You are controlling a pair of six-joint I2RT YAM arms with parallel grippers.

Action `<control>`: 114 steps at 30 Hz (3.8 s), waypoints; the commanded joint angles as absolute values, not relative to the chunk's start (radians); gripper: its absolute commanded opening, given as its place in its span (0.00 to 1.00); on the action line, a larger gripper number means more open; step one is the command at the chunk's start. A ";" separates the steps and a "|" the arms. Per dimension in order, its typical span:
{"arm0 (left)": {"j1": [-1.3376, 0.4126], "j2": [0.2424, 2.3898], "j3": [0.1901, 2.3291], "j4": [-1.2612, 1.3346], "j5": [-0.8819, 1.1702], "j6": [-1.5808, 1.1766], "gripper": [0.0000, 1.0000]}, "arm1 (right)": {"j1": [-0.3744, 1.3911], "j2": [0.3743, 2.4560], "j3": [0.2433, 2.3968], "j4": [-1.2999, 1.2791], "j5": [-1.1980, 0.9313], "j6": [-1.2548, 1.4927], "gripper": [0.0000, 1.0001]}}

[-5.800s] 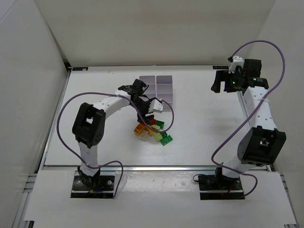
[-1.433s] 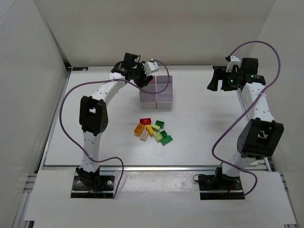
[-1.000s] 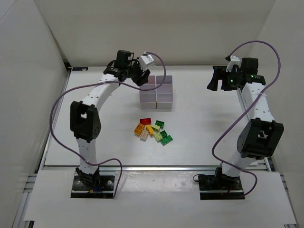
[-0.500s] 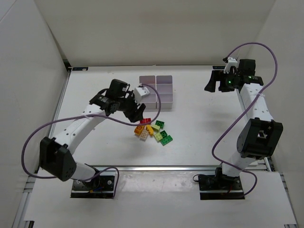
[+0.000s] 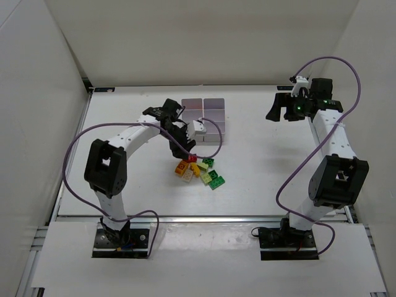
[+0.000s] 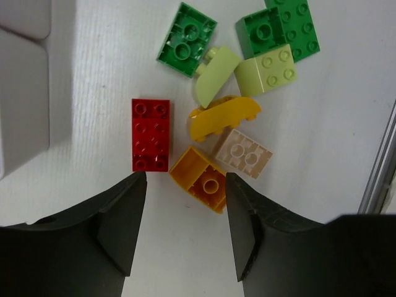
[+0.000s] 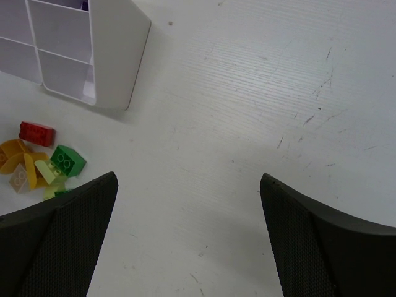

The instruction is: Sort the legos into containers by color

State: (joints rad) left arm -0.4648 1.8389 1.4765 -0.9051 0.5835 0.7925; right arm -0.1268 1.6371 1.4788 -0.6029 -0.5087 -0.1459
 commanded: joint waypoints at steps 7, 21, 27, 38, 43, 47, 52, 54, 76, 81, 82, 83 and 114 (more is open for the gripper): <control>-0.515 1.833 1.421 -0.876 0.548 1.063 0.64 | -0.126 1.557 1.431 -0.594 -0.508 -0.178 0.99; -0.534 1.899 1.404 -0.719 0.499 1.132 0.61 | -0.126 1.549 1.422 -0.594 -0.497 -0.187 0.99; -0.551 1.924 1.402 -0.713 0.505 1.127 0.61 | -0.126 1.562 1.434 -0.594 -0.488 -0.192 0.99; -0.563 1.948 1.365 -0.686 0.489 1.126 0.63 | -0.124 1.574 1.440 -0.591 -0.479 -0.192 0.99; -0.561 1.962 1.356 -0.673 0.469 1.124 0.60 | -0.126 1.582 1.443 -0.592 -0.479 -0.193 0.99; -0.561 1.973 1.355 -0.672 0.446 1.112 0.52 | -0.124 1.588 1.453 -0.594 -0.480 -0.192 0.99; -0.560 1.968 1.354 -0.670 0.431 1.072 0.38 | -0.126 1.598 1.465 -0.594 -0.482 -0.192 0.99; -0.558 1.956 1.356 -0.666 0.433 1.060 0.32 | -0.124 1.600 1.465 -0.592 -0.485 -0.190 0.99; -0.465 1.821 1.715 -0.505 0.149 0.302 0.26 | -0.121 1.657 1.551 -0.595 -0.543 -0.129 0.99; -0.408 1.933 1.823 -0.512 0.156 0.292 0.30 | -0.118 1.658 1.555 -0.597 -0.540 -0.135 0.99; -0.402 1.969 1.845 -0.529 0.164 0.293 0.30 | -0.120 1.655 1.554 -0.598 -0.538 -0.137 0.99; -0.393 1.986 1.888 -0.532 0.172 0.291 0.30 | -0.118 1.652 1.548 -0.600 -0.538 -0.138 0.99; -0.419 2.206 2.085 -0.566 0.229 0.514 0.53 | -0.120 1.649 1.511 -0.595 -0.529 -0.161 0.99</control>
